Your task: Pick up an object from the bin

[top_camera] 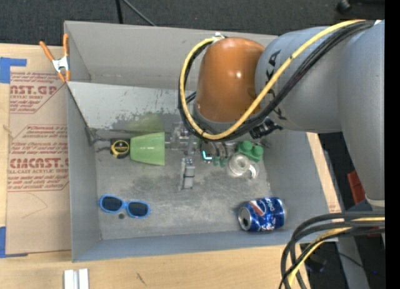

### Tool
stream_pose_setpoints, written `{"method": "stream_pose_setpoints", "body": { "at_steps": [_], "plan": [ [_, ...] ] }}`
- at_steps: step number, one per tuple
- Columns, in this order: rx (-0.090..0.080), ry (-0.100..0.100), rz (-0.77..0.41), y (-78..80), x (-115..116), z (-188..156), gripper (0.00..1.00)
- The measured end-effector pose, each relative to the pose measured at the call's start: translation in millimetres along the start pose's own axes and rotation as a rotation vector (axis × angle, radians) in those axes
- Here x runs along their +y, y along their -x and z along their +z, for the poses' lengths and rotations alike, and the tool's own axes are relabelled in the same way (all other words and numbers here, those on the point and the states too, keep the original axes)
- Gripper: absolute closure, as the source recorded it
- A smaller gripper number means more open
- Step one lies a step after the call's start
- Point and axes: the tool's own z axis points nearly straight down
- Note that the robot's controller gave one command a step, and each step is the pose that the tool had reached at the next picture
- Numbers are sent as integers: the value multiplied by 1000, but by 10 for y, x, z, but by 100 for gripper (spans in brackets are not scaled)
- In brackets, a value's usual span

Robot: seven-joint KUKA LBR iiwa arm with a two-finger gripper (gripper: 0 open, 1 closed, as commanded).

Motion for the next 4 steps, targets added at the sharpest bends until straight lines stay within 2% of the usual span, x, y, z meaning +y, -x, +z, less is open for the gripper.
{"method": "stream_pose_setpoints", "body": {
  "at_steps": [1,2,3,4],
  "plan": [
    [-2,2,-62,29,1020,1056,0],
    [-5,2,67,-434,1335,704,0],
    [-3,-1,194,-663,1119,703,0],
    [-2,-1,293,-779,1113,1032,0]
  ]
}}
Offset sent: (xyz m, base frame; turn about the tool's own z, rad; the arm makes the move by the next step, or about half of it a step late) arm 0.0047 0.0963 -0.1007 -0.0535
